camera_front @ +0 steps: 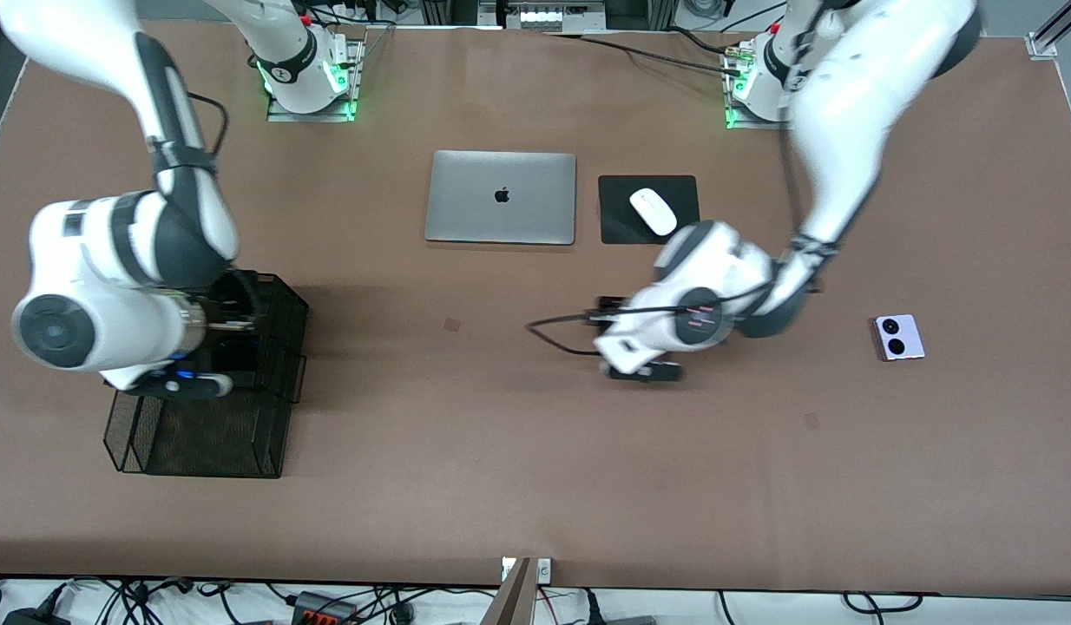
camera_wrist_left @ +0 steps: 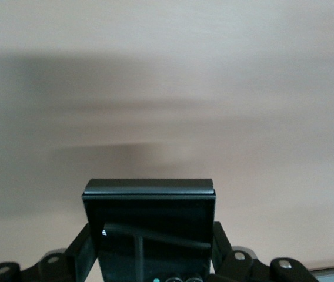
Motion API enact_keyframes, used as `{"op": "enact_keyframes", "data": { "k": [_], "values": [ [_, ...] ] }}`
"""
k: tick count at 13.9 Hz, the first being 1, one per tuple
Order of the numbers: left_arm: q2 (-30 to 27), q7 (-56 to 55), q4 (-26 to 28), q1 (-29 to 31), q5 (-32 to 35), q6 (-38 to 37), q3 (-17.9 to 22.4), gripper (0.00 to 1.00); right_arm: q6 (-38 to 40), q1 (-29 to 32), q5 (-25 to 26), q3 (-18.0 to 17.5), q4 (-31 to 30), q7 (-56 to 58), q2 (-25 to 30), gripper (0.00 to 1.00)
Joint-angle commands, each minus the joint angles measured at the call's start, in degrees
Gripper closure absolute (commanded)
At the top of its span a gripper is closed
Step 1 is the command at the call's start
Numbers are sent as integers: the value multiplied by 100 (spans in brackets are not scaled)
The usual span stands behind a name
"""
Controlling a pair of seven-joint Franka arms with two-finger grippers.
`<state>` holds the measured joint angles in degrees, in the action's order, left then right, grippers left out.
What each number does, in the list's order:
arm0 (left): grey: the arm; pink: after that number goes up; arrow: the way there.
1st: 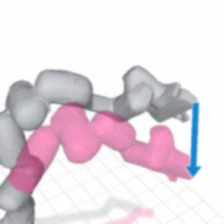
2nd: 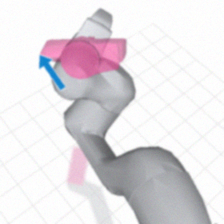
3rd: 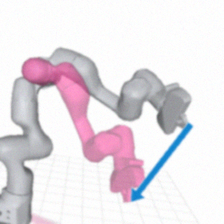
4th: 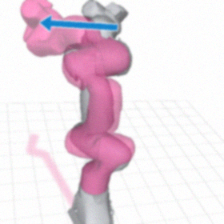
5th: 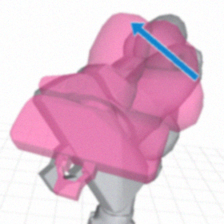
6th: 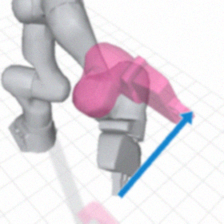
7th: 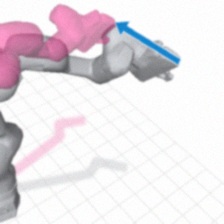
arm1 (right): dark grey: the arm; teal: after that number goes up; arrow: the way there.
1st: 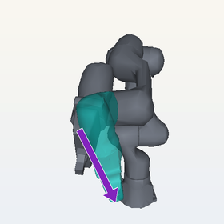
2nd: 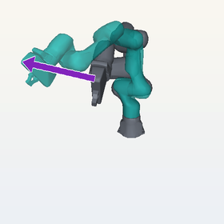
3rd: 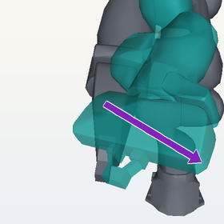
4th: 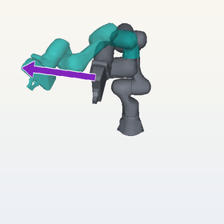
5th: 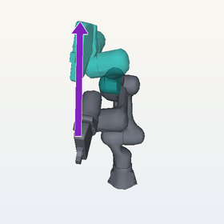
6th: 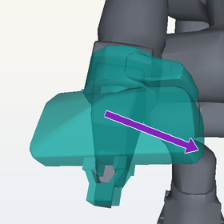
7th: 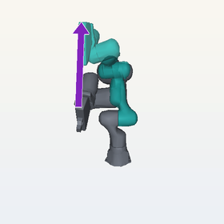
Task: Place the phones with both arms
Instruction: 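Carry the black phone to the basket while the left gripper lifts the flip phone, then release the black phone into the basket while the left gripper sets down the flip phone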
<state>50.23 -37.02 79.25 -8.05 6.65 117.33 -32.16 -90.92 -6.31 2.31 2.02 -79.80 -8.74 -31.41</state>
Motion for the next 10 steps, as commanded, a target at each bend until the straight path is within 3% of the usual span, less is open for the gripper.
{"op": "enact_keyframes", "data": {
  "k": [1,6,8,9,10],
  "values": [
    [469,-402,-419,-555,-67,630,43,68,12,271,24,-123,-624,126,425,76],
    [865,-825,-419,-1312,-67,1520,52,68,-303,359,15,-123,-739,127,294,76],
    [971,-816,-401,-1392,-50,1565,60,61,-557,333,6,-131,-739,109,206,76],
    [1014,-773,-401,-1401,-24,1565,60,22,-707,333,-3,-140,-739,109,154,76],
    [971,-746,-410,-1418,11,1565,69,0,-795,341,-11,-149,-739,118,118,75]
  ]
}}
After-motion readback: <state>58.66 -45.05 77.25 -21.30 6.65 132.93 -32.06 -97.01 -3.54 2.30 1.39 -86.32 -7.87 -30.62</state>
